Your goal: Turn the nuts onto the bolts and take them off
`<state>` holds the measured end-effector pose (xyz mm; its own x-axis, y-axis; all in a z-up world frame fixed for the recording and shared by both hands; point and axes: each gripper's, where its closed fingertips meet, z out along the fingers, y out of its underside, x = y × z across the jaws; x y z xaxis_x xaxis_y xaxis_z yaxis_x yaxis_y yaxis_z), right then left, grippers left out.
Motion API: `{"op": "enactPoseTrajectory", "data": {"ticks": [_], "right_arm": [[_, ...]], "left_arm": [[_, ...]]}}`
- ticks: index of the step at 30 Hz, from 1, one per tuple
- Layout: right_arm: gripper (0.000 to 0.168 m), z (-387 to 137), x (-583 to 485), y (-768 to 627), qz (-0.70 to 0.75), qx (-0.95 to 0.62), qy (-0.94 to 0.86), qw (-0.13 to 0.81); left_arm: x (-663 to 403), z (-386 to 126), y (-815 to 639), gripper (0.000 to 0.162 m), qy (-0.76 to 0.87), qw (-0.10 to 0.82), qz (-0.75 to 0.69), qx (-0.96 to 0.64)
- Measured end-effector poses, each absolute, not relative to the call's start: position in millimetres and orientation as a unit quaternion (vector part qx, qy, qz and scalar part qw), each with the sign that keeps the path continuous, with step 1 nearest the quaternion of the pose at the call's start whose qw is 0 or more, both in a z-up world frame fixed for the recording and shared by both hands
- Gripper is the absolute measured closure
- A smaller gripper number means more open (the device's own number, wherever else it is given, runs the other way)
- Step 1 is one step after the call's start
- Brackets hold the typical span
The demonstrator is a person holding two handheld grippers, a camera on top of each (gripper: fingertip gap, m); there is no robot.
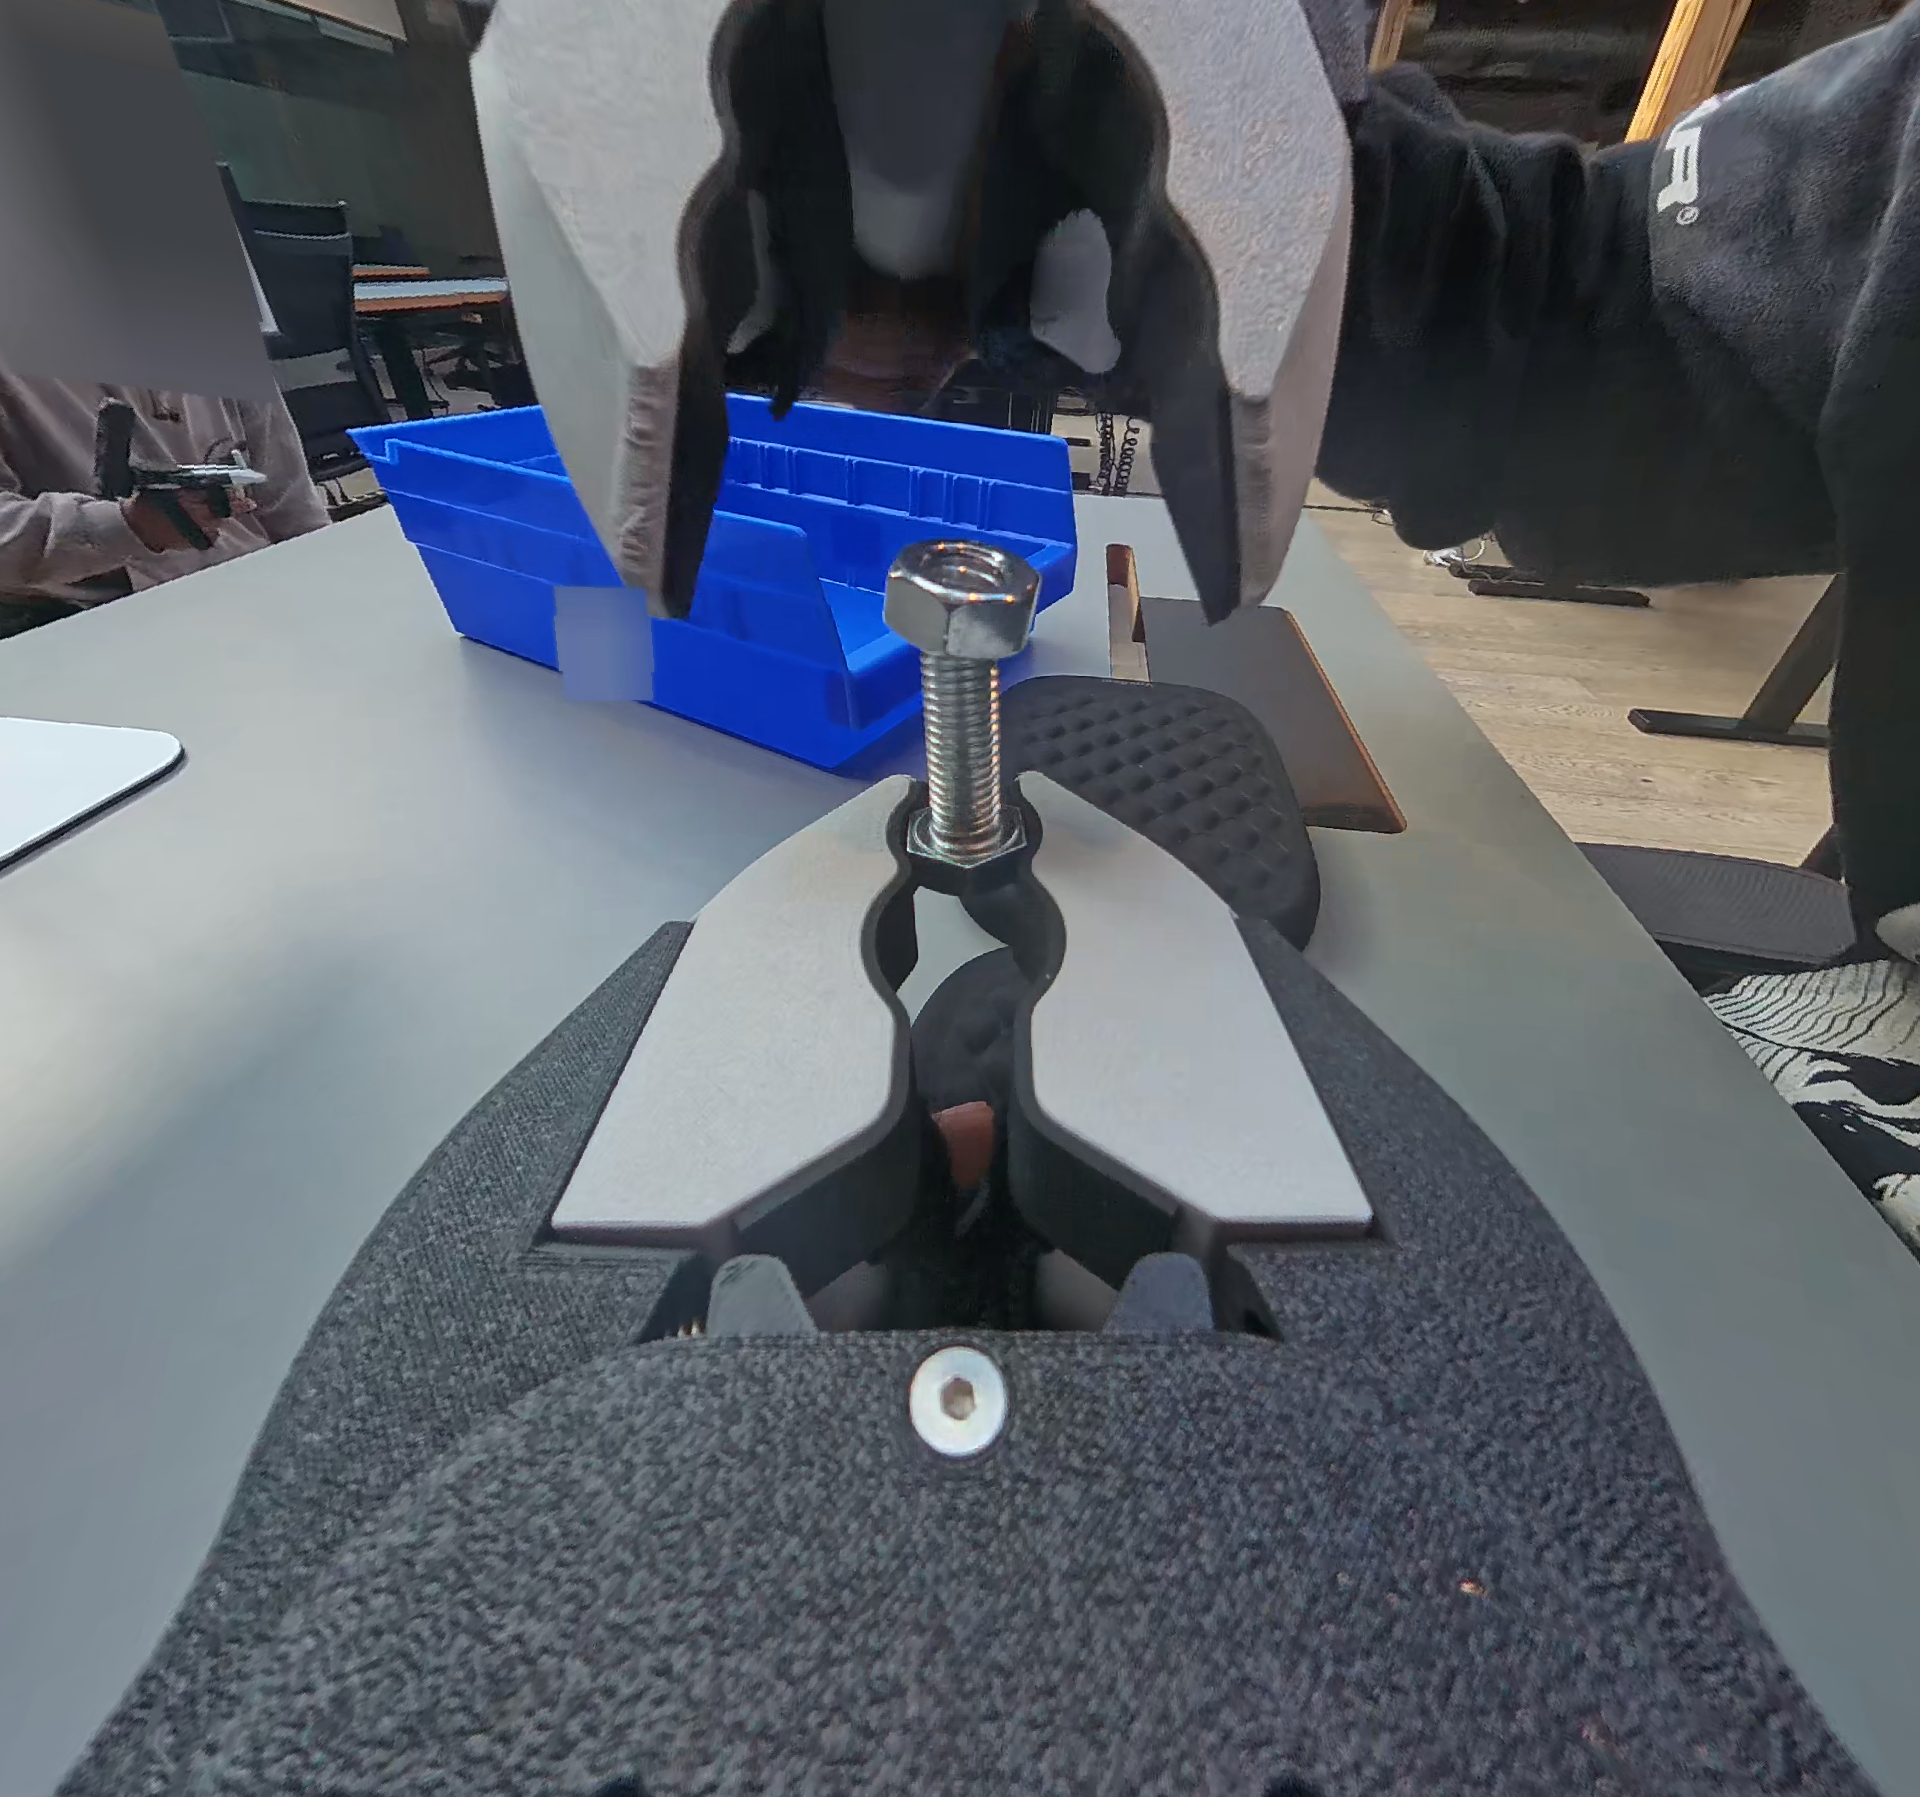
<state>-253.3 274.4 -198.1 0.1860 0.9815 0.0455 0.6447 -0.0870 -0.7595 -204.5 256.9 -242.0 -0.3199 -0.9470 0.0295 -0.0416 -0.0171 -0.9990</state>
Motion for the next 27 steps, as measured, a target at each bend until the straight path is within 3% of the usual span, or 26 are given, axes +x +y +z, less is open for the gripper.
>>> {"op": "enactPoseTrajectory", "data": {"ticks": [3, 10, 27], "right_arm": [[0.116, -197, -254, 274, 0.280, -0.673, -0.575, 0.372], [0.103, -199, -256, 270, 0.341, -0.667, -0.497, 0.438], [0.111, -203, -247, 255, 0.342, -0.675, -0.462, 0.463]], "left_arm": [[-205, -242, 257, 0.149, 0.578, 0.396, -0.572, -0.427], [-205, -240, 260, 0.149, 0.569, 0.395, -0.578, -0.431], [-204, -241, 261, 0.149, 0.566, 0.395, -0.578, -0.435]]}}
